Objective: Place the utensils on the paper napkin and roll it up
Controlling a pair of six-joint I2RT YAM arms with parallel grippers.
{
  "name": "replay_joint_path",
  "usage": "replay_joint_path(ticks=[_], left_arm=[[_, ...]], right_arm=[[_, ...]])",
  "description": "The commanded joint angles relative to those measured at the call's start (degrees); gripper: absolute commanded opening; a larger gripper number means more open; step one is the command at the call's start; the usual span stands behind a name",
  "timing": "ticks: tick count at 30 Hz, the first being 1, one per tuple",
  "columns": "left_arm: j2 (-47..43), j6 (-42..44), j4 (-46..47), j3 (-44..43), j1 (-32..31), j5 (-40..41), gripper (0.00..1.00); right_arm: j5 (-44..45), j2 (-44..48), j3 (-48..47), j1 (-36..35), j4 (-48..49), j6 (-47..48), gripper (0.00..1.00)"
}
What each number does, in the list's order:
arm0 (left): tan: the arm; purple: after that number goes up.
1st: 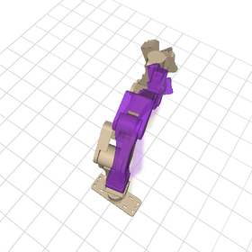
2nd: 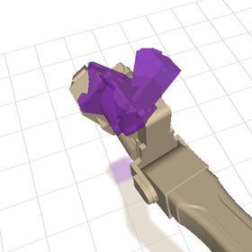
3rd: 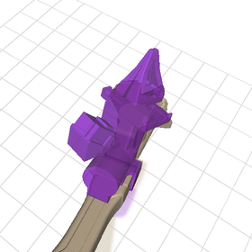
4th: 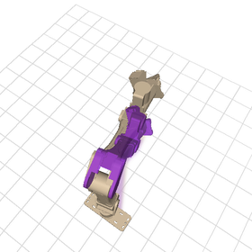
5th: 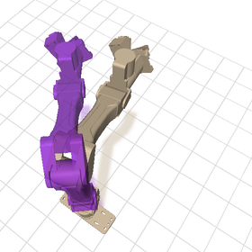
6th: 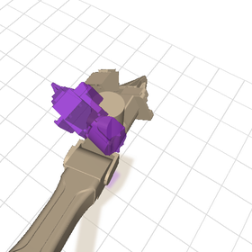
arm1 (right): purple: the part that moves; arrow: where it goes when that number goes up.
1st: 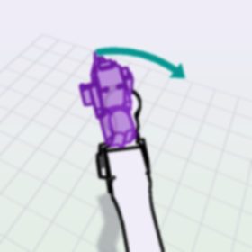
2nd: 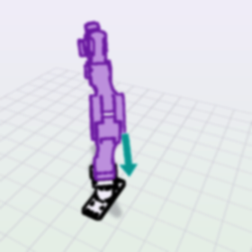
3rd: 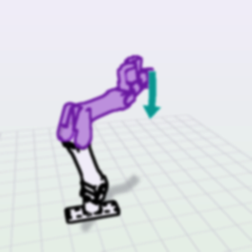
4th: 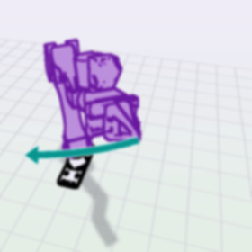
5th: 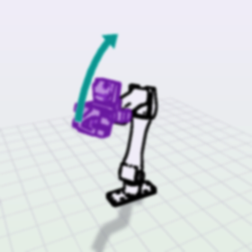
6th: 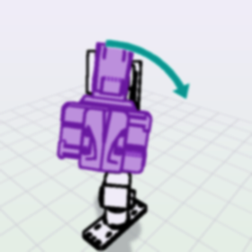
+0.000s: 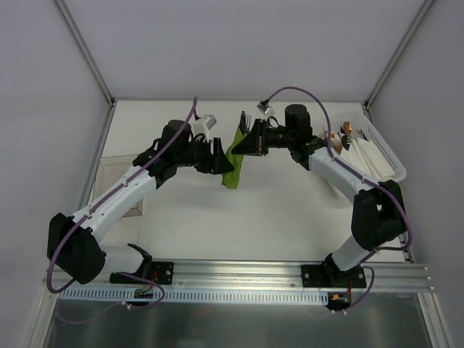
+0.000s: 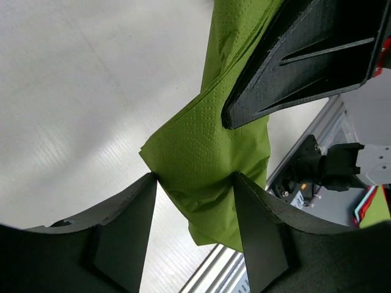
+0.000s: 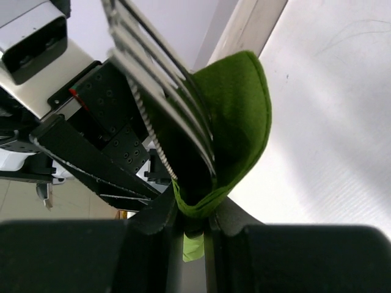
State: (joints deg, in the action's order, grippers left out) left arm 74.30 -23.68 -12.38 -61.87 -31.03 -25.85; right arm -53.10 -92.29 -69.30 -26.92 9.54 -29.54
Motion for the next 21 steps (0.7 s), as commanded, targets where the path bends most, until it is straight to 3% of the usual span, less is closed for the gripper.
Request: replay_joint_path(ticks=[1,21], left_arm=[[-1.26,-3.65,6.13,1.39,-0.09,-6.4,0.54],[-2.32,-13.84,25.72,9.56,1.84,-17.13,0.51]], right_arm=[[-4.99,3.61,-0.49,-0.77,12.86,-7.28,0.0],[-5.43,3.7,-0.14,-1.03,16.65,-9.83,0.0]])
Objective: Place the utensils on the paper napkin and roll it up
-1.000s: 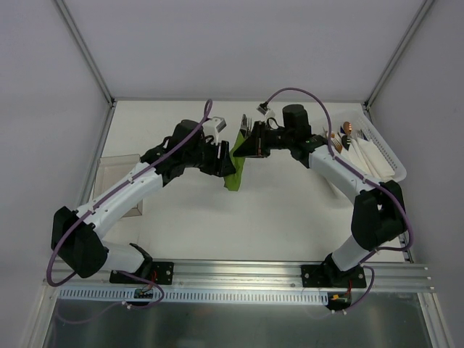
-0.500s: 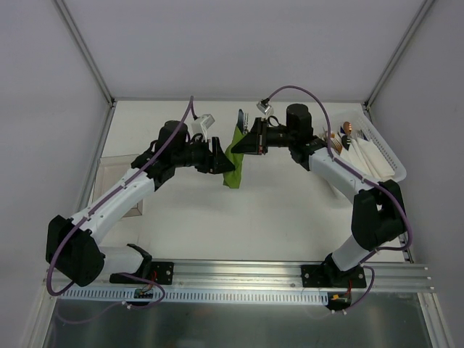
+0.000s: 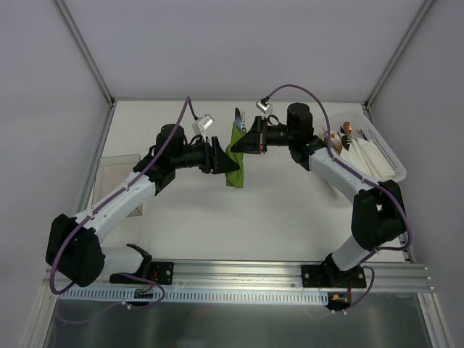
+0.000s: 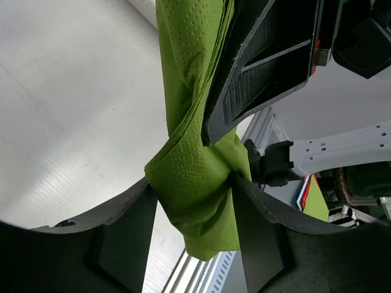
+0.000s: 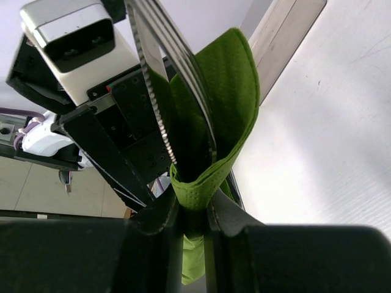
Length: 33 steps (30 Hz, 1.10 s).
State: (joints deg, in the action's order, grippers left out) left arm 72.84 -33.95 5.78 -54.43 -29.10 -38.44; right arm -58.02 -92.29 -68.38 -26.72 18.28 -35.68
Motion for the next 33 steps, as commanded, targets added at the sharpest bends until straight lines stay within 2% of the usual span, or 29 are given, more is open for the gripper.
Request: replay_joint_path(ticks=[1,9,12,14,16,19,20,21,23,29,33], left_arm=[[-0.86,-5.14,10.01,2.66,0.1,-4.72,0.51],[-0.5,-8.76,16.63,5.83,0.8,-6.48,0.51],[-2.25,-9.55,15.76,6.62,2.55,-5.43,0.53],[-4.01,-7.19,12.43,5.93,4.31,-1.75,0.53],[-7.17,-1.86,2.69,3.91,4.58,5.78,0.55],[-10.86,2.91,-7.6,0.3,4.76,13.44,0.58],[-11.4,3.89,-9.71,-1.71,4.76,17.65,0.59],[-11.75,5.03,-11.74,-2.77,4.76,19.09,0.6],[-11.93,7.67,-16.58,-5.66,4.76,20.59,0.62],[-9.21,14.17,-22.12,-9.72,1.78,18.75,0.62],[-5.44,14.8,-22.48,-12.09,-2.35,15.59,0.53]], right_arm=[[-0.34,3.7,-1.05,-1.23,8.26,-3.95,0.0],[-0.78,3.52,-0.97,-1.14,9.84,-5.01,0.0],[-0.78,3.7,-0.79,-1.05,9.75,-4.84,0.0],[-0.43,3.87,-0.79,-0.79,7.75,-3.87,0.0],[0.71,4.13,-1.05,-0.53,5.02,-1.86,0.0],[3.17,4.4,-2.89,-0.44,-6.03,5.77,0.0],[6.39,4.49,-3.77,-0.44,-13.55,10.85,0.0],[8.25,4.4,-5.34,-0.44,-16.76,12.9,0.0],[13.62,4.31,-6.76,-0.44,-24.83,16.33,0.0],[21.97,4.05,-9.93,-0.88,-33.3,20.65,0.0],[22.6,3.61,-10.9,-1.32,-34.02,20.39,0.0]])
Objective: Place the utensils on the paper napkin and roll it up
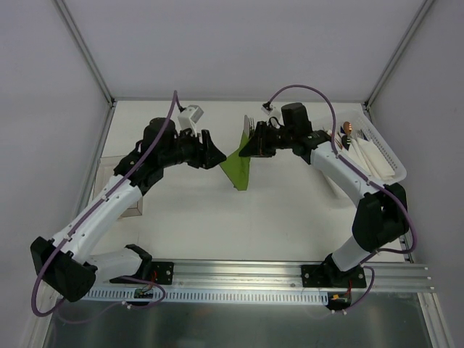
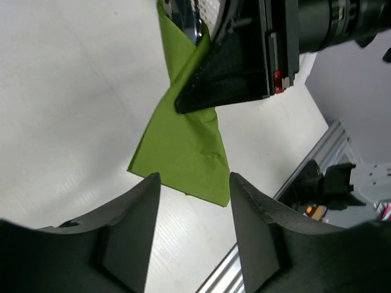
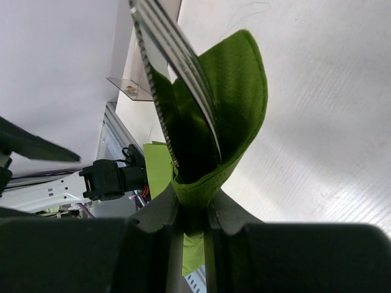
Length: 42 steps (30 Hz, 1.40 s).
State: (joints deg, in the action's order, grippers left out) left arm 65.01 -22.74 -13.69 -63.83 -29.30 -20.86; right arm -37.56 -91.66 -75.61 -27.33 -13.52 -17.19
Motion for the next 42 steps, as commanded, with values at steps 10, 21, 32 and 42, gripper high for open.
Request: replay_joint_path(ticks=[10,21,32,42], left_arm=[[9.16,0.86,-0.64,-3.05,-5.07,-4.71,0.32],[9.96,-1.6,2.79,-1.47,-4.98,-5.15,0.33],[6.0,-4.41,4.11,0.64,-2.96,-3.92,0.44],[4.86,-4.68,4.2,1.26,-1.46,-3.48,0.47]], right_arm=[[-5.23,2.89,-1.56,-0.97,5.6,-4.6,0.0],[-14.73,3.06,3.36,-0.79,24.14,-17.08,0.0],[-16.93,3.24,6.18,-0.35,31.09,-21.04,0.0],[-17.9,3.06,6.88,-0.18,34.26,-23.24,0.0]])
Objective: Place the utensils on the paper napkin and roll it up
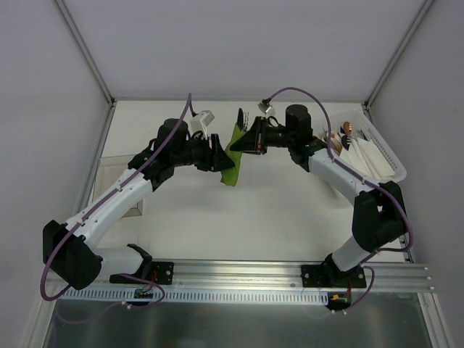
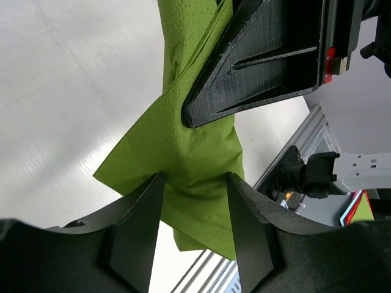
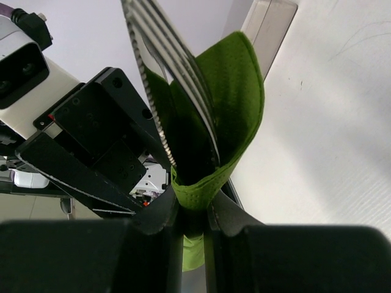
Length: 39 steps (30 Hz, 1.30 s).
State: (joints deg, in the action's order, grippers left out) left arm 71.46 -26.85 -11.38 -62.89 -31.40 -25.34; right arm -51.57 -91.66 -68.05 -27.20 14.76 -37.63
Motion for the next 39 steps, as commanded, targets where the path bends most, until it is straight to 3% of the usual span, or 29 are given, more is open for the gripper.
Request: replay_joint_path(ticks=[1,15,21,30,39], left_arm=[[-1.5,-0.57,1.8,0.32,0.81,0.91,0.47],[-2.2,-3.12,3.46,2.42,3.36,-1.72,0.49],[-2.03,-4.79,6.62,3.74,3.71,-6.38,0.49],[-1.85,-14.01,22.44,10.24,5.47,-16.22,0.48],[-1.41,-23.15,36.67,15.6,7.49,-20.8,0.43]], right_arm=[[-3.97,3.06,-0.59,-0.22,6.59,-3.06,0.0],[-4.85,2.89,0.73,-0.31,13.71,-7.9,0.0],[-4.77,2.71,0.9,-0.22,14.41,-8.34,0.0],[-4.77,2.36,1.08,-0.13,16.0,-9.13,0.0],[-4.77,2.18,1.52,0.13,17.49,-9.66,0.0]])
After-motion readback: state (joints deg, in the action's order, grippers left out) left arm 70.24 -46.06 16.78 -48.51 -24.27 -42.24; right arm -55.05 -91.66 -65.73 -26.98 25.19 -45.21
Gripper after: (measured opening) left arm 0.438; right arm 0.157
